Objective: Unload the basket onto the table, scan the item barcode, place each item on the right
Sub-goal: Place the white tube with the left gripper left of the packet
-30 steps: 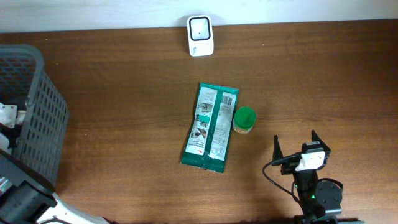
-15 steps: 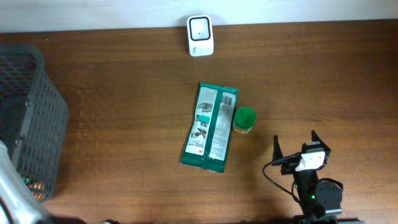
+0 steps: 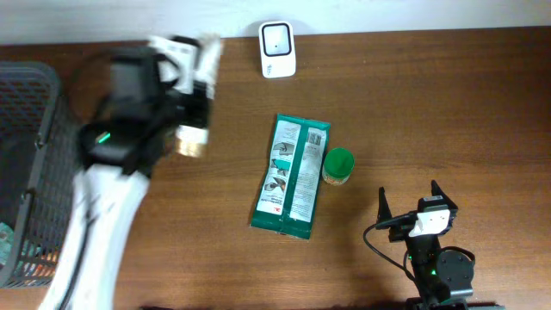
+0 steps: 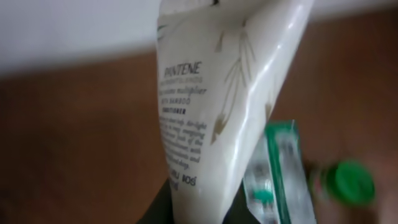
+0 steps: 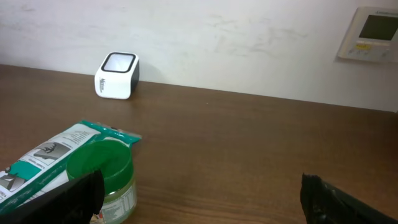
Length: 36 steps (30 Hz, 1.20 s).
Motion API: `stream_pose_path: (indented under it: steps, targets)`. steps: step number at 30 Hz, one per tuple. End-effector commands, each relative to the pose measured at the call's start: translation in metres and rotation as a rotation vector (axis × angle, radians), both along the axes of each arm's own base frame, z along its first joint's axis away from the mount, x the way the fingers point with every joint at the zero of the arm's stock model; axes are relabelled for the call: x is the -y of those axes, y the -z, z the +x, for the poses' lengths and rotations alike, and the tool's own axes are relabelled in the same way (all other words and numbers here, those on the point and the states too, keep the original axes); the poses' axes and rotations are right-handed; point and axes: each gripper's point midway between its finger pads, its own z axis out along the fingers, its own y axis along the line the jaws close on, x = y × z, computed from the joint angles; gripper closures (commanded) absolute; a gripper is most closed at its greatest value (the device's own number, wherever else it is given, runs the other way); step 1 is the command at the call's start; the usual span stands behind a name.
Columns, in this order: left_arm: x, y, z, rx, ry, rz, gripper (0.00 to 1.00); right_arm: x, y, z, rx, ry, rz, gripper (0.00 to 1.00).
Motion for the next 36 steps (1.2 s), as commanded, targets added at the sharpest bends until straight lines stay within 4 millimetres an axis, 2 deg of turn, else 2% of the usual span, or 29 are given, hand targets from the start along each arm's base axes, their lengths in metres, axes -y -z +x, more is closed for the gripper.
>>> stream_pose_path:
  steps: [1, 3, 6, 11, 14, 16, 17, 20, 21, 22, 23, 25, 26, 29, 30, 31, 32, 33, 35, 36]
  targets:
    - [0.009, 0.076, 0.006, -0.232, -0.166, 0.063, 1.00, -0.001, 0.003, 0.000, -0.006, 0.001, 0.007, 0.02]
    - [0.013, 0.129, 0.005, -0.357, -0.247, 0.163, 1.00, -0.001, 0.003, 0.000, -0.006, 0.001, 0.007, 0.01]
    - [0.013, 0.169, 0.003, -0.399, -0.277, 0.346, 1.00, -0.001, 0.003, 0.000, -0.006, 0.001, 0.007, 0.02]
    - [0.031, 0.206, -0.002, -0.352, -0.260, 0.639, 1.00, -0.001, 0.003, 0.000, -0.006, 0.001, 0.007, 0.02]
    - [0.047, 0.233, -0.009, -0.369, -0.211, 0.709, 1.00, -0.001, 0.003, 0.000, -0.006, 0.001, 0.007, 0.02]
    - [0.047, 0.241, -0.010, -0.385, -0.205, 0.724, 0.99, -0.001, 0.003, 0.000, -0.006, 0.001, 0.007, 0.02]
    - [0.046, 0.247, -0.011, -0.396, -0.203, 0.733, 0.92, -0.001, 0.003, 0.000, -0.006, 0.001, 0.007, 0.02]
    - [0.051, 0.253, -0.014, -0.419, -0.185, 0.708, 0.52, -0.001, 0.003, 0.000, -0.006, 0.001, 0.007, 0.02]
    - [0.053, 0.253, -0.013, -0.420, -0.183, 0.701, 0.30, -0.001, 0.003, 0.000, -0.006, 0.001, 0.007, 0.02]
    - [0.056, 0.251, -0.012, -0.421, -0.179, 0.686, 0.01, -0.001, 0.003, 0.000, -0.006, 0.001, 0.007, 0.02]
    - [0.058, 0.247, -0.010, -0.415, -0.179, 0.678, 0.01, -0.001, 0.003, 0.000, -0.006, 0.001, 0.007, 0.02]
    - [0.063, 0.231, -0.002, -0.395, -0.183, 0.659, 0.01, -0.001, 0.003, 0.000, -0.006, 0.001, 0.007, 0.01]
    - [0.070, 0.195, 0.013, -0.354, -0.198, 0.620, 0.01, -0.001, 0.003, 0.000, -0.006, 0.001, 0.007, 0.02]
    - [0.075, 0.121, 0.037, -0.253, -0.237, 0.521, 0.01, -0.001, 0.003, 0.000, -0.006, 0.001, 0.007, 0.02]
    - [0.074, 0.071, 0.047, -0.198, -0.251, 0.418, 0.01, -0.001, 0.003, 0.000, -0.006, 0.001, 0.007, 0.02]
    - [0.071, 0.049, 0.050, -0.179, -0.256, 0.366, 0.01, -0.001, 0.003, 0.000, -0.006, 0.001, 0.007, 0.02]
    - [0.063, 0.027, 0.051, -0.159, -0.268, 0.320, 0.00, -0.001, 0.003, 0.000, -0.006, 0.001, 0.007, 0.02]
    - [0.044, -0.008, 0.053, -0.122, -0.302, 0.256, 0.01, -0.001, 0.003, 0.000, -0.006, 0.001, 0.007, 0.02]
    - [-0.004, -0.056, 0.050, -0.062, -0.396, 0.192, 0.05, -0.001, 0.003, 0.000, -0.006, 0.001, 0.007, 0.02]
    - [-0.030, -0.072, 0.046, -0.041, -0.448, 0.176, 0.10, -0.001, 0.003, 0.000, -0.006, 0.001, 0.007, 0.02]
